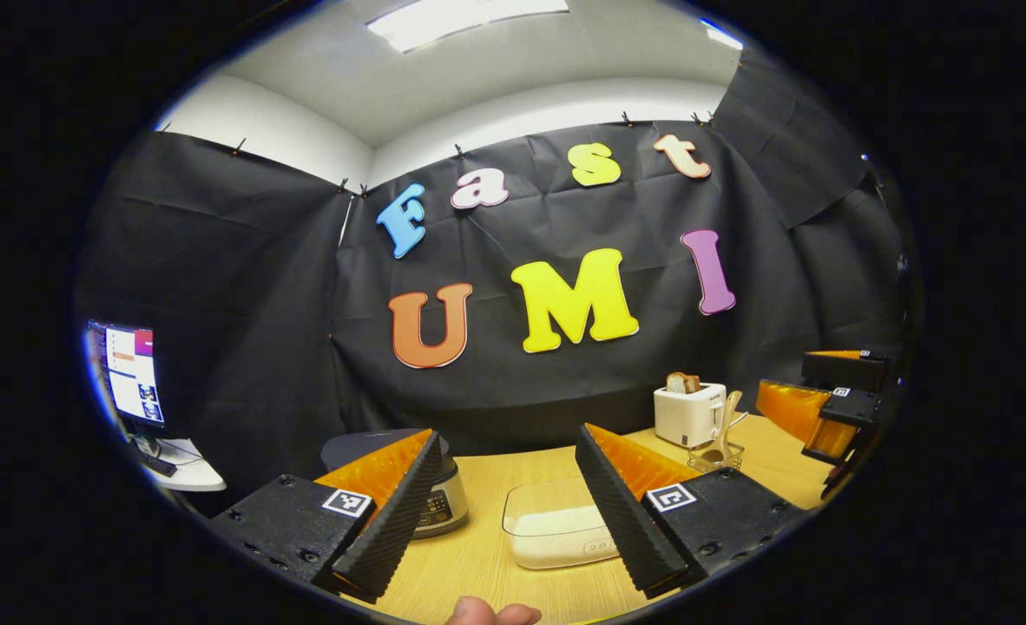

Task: Close the left gripper, press the button to open the rice cooker; take a wooden spoon from the chopstick holder with the right hand, scoop a spoonful of rice and pour it into the rice cooker, then put the wooden spoon back into the chopstick holder.

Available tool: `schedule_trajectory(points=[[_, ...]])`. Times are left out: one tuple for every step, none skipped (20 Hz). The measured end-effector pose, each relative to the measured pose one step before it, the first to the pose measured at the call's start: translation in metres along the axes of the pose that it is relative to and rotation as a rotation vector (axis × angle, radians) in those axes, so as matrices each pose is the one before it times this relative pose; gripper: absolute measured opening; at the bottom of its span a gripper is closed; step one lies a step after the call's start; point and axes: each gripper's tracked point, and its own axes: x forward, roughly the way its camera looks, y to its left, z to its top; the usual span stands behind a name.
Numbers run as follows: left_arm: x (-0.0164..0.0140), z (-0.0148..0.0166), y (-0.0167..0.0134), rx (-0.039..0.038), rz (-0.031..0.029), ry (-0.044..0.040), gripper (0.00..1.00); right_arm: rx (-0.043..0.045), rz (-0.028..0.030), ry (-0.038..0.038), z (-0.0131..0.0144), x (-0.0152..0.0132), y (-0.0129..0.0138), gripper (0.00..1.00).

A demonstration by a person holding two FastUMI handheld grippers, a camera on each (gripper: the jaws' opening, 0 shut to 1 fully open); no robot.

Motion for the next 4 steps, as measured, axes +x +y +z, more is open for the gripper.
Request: schedule_trajectory(points=[[-0.00224,0.00245,0.00129,-0.00643,0.00685,-0.01105,0.98,-0.00402,-0.00270,0.00092,0.00033,-0.00036,0.00167,0.95],[-0.00224,0.00041,0.00440,-0.00559,0.01227,-0.00718,0.98,-0.00296,-0.00222,0.00002,0.00071,-0.00081,0.00276,0.95],[-0.00250,-0.00217,0.00438,-0.00582,0.00995,-0.00090,0.98,-0.00262,-0.00202,-0.00095,0.00093,-0.00089,0.00187,0.95],[-0.00218,-0.00355,0.00302,-0.00823,0.00877,0.00579,0.99,-0.00448,-0.00207,-0.00188,0.00055,-0.00043,0.00230,0.95]])
